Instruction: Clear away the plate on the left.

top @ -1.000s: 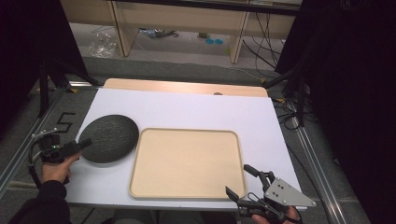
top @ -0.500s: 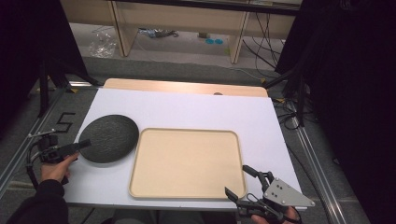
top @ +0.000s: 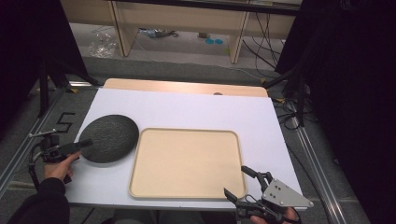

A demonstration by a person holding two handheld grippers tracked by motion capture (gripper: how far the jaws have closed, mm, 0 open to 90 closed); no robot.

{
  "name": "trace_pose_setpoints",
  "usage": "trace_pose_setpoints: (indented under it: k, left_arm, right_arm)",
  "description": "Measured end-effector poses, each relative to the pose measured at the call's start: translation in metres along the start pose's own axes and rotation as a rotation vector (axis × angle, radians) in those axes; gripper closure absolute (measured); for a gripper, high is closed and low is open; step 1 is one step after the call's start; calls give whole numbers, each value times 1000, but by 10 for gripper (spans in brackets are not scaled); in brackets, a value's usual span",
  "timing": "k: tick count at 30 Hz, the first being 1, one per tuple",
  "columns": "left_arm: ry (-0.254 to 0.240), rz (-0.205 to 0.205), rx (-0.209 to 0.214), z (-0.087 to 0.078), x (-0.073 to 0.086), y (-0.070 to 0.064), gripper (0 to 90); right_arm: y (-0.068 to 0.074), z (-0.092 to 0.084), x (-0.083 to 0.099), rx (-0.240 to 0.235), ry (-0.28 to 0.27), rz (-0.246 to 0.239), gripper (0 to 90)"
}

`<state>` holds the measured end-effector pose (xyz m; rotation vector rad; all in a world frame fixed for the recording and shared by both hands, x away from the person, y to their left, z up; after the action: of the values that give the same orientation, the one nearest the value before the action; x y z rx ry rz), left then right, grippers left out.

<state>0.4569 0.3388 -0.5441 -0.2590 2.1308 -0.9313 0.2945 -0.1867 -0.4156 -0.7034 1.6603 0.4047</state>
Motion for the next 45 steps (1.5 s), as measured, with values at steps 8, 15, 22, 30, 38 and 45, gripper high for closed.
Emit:
trace_pose_setpoints:
  k: [8,15,22,30,38,45]
  left_arm:
    - [-4,-34,2,3,3,1,373]
    - [-36,-75,-36,1,4,5,544]
    - [-37,-142,-41,-2,3,13,700]
    - [-25,-286,69,-6,5,14,776]
    - [-55,-352,171,-13,-2,6,848]
    - [-92,-322,161,-17,-9,-4,868]
  right_arm:
    - [3,1,2,-23,7,-12,195]
    - [4,2,1,-24,0,-12,196]
    - [4,2,2,-20,15,-19,198]
    - [4,2,2,-27,20,-19,199]
    - [5,3,2,-36,24,-21,199]
    - [5,4,2,-37,21,-24,199]
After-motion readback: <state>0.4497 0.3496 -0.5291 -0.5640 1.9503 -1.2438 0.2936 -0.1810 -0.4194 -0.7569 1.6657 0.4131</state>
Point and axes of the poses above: each handheld gripper's, and its own axes: z roughly forward along the jaws, x roughly out of its underside, y roughly to its left, the point moved 8 cm from there along z, roughly forward along the jaws, and after that the axes turned 8 degrees about x, right-handed, at the moved point
